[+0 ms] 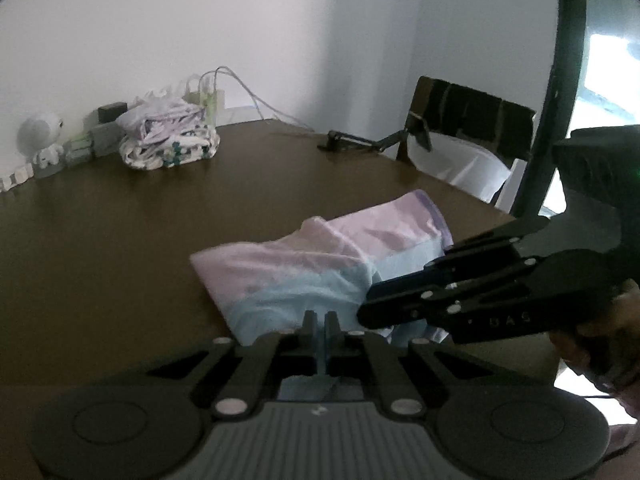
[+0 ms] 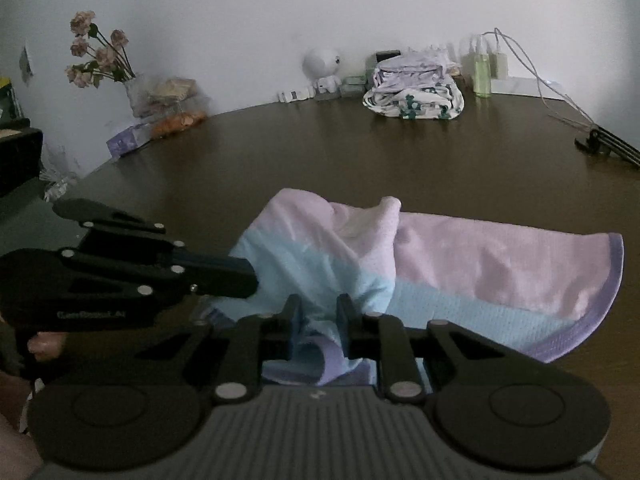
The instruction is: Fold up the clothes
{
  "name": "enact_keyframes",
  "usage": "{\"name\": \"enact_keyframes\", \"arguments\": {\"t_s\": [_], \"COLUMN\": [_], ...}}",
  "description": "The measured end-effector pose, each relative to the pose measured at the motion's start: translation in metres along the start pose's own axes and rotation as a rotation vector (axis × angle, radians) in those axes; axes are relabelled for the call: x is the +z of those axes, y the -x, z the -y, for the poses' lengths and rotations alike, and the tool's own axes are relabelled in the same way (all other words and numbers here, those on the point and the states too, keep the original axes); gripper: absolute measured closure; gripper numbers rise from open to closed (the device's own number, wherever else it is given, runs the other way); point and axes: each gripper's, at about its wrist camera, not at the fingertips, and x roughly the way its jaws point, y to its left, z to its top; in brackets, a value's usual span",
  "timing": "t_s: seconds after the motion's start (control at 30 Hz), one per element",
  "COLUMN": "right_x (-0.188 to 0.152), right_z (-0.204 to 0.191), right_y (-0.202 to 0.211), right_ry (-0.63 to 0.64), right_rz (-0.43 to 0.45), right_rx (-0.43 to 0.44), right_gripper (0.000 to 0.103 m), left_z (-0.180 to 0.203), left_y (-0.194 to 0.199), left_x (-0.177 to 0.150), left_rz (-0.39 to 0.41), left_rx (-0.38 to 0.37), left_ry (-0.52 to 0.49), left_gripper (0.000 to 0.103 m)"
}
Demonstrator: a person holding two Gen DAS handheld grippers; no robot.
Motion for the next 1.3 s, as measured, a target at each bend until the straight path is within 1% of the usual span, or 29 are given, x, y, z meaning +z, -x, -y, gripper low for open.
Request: {"name": "enact_keyframes", "arguments": {"t_s": [0.1,0.13,0.17,0.2,0.23,0.27,0.3,0.33,0.37,0.4,0.43,0.47,0.5,0.57,0.73,0.9,1.07,1.23,1.3], "right_x": [-0.001,0.000,0.000,-0.001,-0.001,-0.001,-0.003,-0.004,-0.006,-0.008,-0.011,-0.014,-0.017,-0.022,-0.035,-0.042,-0.044,-0.043,-0.042], "right_z": [-0.002,-0.002,-0.002,-0.001,-0.001,-0.001,-0.002,-0.003,-0.003,-0.003,-0.003,-0.003,-0.003,-0.003,-0.005,-0.009,-0.009,-0.004,-0.003], "right_y": [0.001,0.002,0.008,0.014,0.021,0.030,0.039,0.048,0.055,0.061,0.066,0.071,0.075,0.079,0.078,0.074,0.073,0.067,0.066], "right_ry": [-0.002,-0.006,-0.014,-0.021,-0.027,-0.027,-0.017,-0.009,-0.007,-0.005,-0.005,-0.006,-0.008,-0.020,-0.057,-0.070,-0.084,-0.103,-0.100], "right_rz": [-0.003,0.002,0.023,0.045,0.069,0.106,0.134,0.160,0.175,0.190,0.200,0.210,0.219,0.227,0.214,0.188,0.189,0.174,0.173], "right_rx": [-0.013,-0.016,-0.013,-0.009,-0.006,-0.011,-0.022,-0.033,-0.041,-0.048,-0.047,-0.047,-0.046,-0.042,-0.024,-0.004,0.005,-0.007,-0.012], "right_gripper": [0.084,0.081,0.075,0.070,0.056,0.049,0.046,0.036,0.022,0.017,0.012,0.004,0.000,0.000,0.000,0.000,0.000,0.000,0.000], "left_z": [0.004,0.006,0.006,0.007,0.008,0.009,0.011,0.013,0.015,0.017,0.020,0.022,0.024,0.027,0.035,0.041,0.041,0.035,0.029], "left_y": [-0.003,-0.002,0.001,0.006,0.014,0.022,0.031,0.039,0.047,0.054,0.060,0.065,0.068,0.073,0.074,0.079,0.084,0.084,0.084], "left_x": [0.001,0.002,0.003,0.003,0.003,0.002,0.001,-0.001,-0.004,-0.007,-0.012,-0.016,-0.020,-0.027,-0.040,-0.048,-0.050,-0.050,-0.048], "left_rz": [-0.001,0.003,0.015,0.034,0.058,0.087,0.116,0.141,0.162,0.184,0.203,0.217,0.218,0.216,0.194,0.187,0.191,0.188,0.184], "left_rx": [0.021,0.025,0.028,0.029,0.028,0.028,0.027,0.026,0.027,0.031,0.036,0.038,0.037,0.032,0.033,0.042,0.058,0.063,0.060], "left_ry": [-0.024,-0.025,-0.019,-0.007,0.010,0.023,0.036,0.044,0.051,0.059,0.069,0.080,0.093,0.122,0.183,0.188,0.193,0.209,0.231], "left_gripper": [0.100,0.100,0.098,0.087,0.066,0.057,0.044,0.031,0.025,0.013,0.010,0.010,0.009,0.008,0.007,0.007,0.007,0.007,0.007]}}
